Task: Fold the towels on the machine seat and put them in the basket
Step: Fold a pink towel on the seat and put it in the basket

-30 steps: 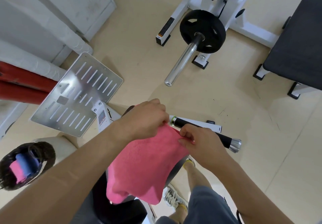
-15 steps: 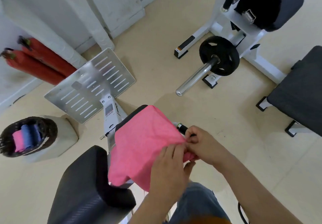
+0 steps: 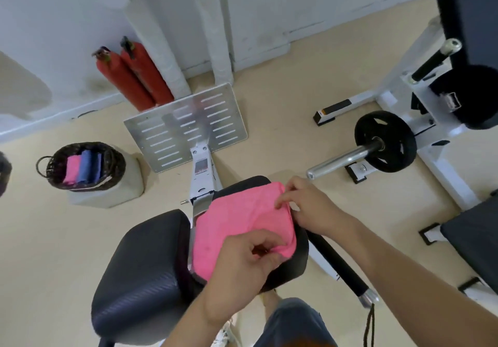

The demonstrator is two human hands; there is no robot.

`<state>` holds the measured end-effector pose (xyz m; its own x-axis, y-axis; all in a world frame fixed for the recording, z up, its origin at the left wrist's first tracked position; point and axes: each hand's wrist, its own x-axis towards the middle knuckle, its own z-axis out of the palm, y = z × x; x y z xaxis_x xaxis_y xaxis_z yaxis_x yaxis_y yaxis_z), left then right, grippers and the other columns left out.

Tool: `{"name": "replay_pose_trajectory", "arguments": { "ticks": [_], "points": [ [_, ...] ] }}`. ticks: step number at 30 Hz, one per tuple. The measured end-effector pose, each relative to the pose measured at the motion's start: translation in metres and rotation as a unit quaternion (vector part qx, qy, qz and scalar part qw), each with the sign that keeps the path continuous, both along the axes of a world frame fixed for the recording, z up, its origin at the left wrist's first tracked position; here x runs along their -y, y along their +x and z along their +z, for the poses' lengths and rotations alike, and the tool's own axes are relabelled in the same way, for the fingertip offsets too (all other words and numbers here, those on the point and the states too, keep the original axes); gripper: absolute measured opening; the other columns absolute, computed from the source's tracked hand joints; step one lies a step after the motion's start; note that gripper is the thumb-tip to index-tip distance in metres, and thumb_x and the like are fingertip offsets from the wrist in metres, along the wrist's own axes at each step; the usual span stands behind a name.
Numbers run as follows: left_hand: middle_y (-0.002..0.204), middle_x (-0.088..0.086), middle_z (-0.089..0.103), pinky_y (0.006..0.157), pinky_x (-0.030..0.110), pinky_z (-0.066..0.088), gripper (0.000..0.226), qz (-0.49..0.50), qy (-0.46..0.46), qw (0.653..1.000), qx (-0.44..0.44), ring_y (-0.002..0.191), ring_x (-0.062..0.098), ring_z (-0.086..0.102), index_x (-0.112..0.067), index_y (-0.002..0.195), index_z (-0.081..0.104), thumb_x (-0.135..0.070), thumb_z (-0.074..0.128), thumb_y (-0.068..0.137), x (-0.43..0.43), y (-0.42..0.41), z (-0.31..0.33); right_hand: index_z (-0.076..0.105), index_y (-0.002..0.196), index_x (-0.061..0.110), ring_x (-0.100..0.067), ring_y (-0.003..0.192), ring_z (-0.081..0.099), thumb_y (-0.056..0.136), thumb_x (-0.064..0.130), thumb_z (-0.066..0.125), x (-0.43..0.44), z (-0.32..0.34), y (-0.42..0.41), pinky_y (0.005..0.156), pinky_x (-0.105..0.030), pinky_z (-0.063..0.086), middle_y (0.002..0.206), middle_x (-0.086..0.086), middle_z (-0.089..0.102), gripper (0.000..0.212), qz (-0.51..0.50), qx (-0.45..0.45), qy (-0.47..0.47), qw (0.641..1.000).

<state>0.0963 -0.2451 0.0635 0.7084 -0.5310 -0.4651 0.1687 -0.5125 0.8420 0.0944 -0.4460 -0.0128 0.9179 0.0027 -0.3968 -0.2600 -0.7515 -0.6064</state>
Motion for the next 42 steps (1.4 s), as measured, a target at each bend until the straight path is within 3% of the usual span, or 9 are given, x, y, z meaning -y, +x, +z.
{"name": "replay_pose_trajectory", "arguments": {
  "ticks": [4, 9, 17, 21, 23, 28, 33, 37, 42],
  "points": [
    [0.071, -0.004, 0.072, 0.062, 0.026, 0.051, 0.016, 0.060, -0.023, 0.997, -0.048, 0.065, 0.022, 0.069, -0.020, 0.085, 0.076, -0.006, 0.069, 0.083, -0.022, 0.021, 0.022, 0.072, 0.088, 0.026, -0.012, 0.109, 0.046, 0.079, 0.000, 0.061, -0.004, -0.007, 0.044, 0.095, -0.030, 0.041, 0.116, 0.006, 0.056, 0.029, 0.072, 0.000, -0.010, 0.997],
    [0.070, 0.001, 0.072, 0.065, 0.018, 0.049, 0.029, 0.116, -0.039, 0.992, 0.041, 0.064, 0.011, 0.066, -0.022, 0.073, 0.075, 0.006, 0.069, 0.079, -0.051, 0.062, 0.043, 0.063, 0.075, 0.024, -0.009, 0.072, 0.059, 0.077, 0.012, 0.074, -0.005, 0.005, 0.080, 0.070, -0.026, 0.048, 0.076, 0.008, 0.065, 0.017, 0.053, -0.032, 0.028, 0.998],
    [0.069, -0.026, 0.067, 0.067, 0.004, 0.044, 0.038, 0.227, -0.038, 0.939, 0.255, 0.067, -0.008, 0.062, -0.026, 0.077, 0.064, 0.012, 0.063, 0.082, -0.075, 0.128, 0.080, 0.074, 0.085, 0.016, -0.021, 0.081, 0.057, 0.079, 0.025, 0.073, 0.018, 0.097, 0.124, 0.074, -0.035, 0.045, 0.078, 0.002, 0.059, 0.011, 0.000, 0.129, -0.113, 0.985],
    [0.066, -0.028, 0.066, 0.065, 0.004, 0.044, 0.044, 0.268, -0.088, 0.914, 0.291, 0.063, -0.008, 0.061, -0.025, 0.076, 0.064, 0.019, 0.058, 0.080, -0.081, 0.129, 0.094, 0.065, 0.075, 0.016, -0.020, 0.074, 0.051, 0.076, 0.028, 0.076, 0.023, 0.145, 0.101, 0.064, -0.031, 0.033, 0.073, 0.007, 0.048, 0.017, -0.052, 0.235, -0.150, 0.959],
    [0.067, -0.027, 0.067, 0.065, 0.003, 0.045, 0.045, 0.272, -0.106, 0.914, 0.282, 0.065, -0.009, 0.062, -0.025, 0.075, 0.065, 0.020, 0.058, 0.079, -0.088, 0.121, 0.089, 0.059, 0.073, 0.016, -0.020, 0.071, 0.050, 0.076, 0.027, 0.076, 0.014, 0.157, 0.075, 0.061, -0.033, 0.039, 0.077, 0.005, 0.048, 0.021, -0.064, 0.251, -0.170, 0.951],
    [0.079, -0.016, 0.072, 0.071, 0.005, 0.046, 0.049, 0.209, -0.050, 0.950, 0.226, 0.073, -0.003, 0.065, -0.031, 0.073, 0.069, 0.018, 0.061, 0.075, -0.119, 0.086, 0.024, 0.051, 0.076, 0.016, -0.023, 0.064, 0.051, 0.080, 0.009, 0.069, -0.015, 0.119, -0.007, 0.058, -0.040, 0.047, 0.080, 0.002, 0.049, 0.020, -0.061, 0.199, -0.171, 0.963],
    [0.095, -0.026, 0.064, 0.074, 0.000, 0.039, 0.064, 0.018, 0.082, 0.965, 0.250, 0.083, -0.006, 0.060, -0.052, 0.070, 0.065, 0.012, 0.064, 0.069, -0.146, 0.048, -0.059, 0.059, 0.088, 0.014, -0.017, 0.068, 0.048, 0.084, 0.013, 0.065, -0.050, 0.029, -0.077, 0.064, -0.033, 0.044, 0.082, 0.008, 0.045, 0.007, -0.065, 0.079, -0.127, 0.987],
    [0.096, -0.021, 0.060, 0.070, 0.001, 0.038, 0.041, -0.061, 0.106, 0.955, 0.272, 0.081, -0.005, 0.057, -0.027, 0.074, 0.073, 0.014, 0.068, 0.065, -0.159, 0.035, -0.084, 0.068, 0.101, 0.018, -0.012, 0.082, 0.058, 0.085, 0.034, 0.067, -0.063, 0.004, -0.099, 0.076, -0.028, 0.048, 0.097, 0.007, 0.061, 0.022, -0.084, 0.051, -0.067, 0.993],
    [0.091, -0.020, 0.060, 0.069, 0.003, 0.038, 0.036, -0.073, 0.108, 0.952, 0.279, 0.079, 0.000, 0.058, -0.020, 0.073, 0.073, 0.014, 0.066, 0.065, -0.160, 0.035, -0.091, 0.070, 0.099, 0.010, -0.015, 0.083, 0.062, 0.092, 0.017, 0.060, -0.059, -0.001, -0.101, 0.080, -0.037, 0.052, 0.092, -0.001, 0.067, 0.014, -0.124, 0.054, -0.037, 0.990]
  ]
}}
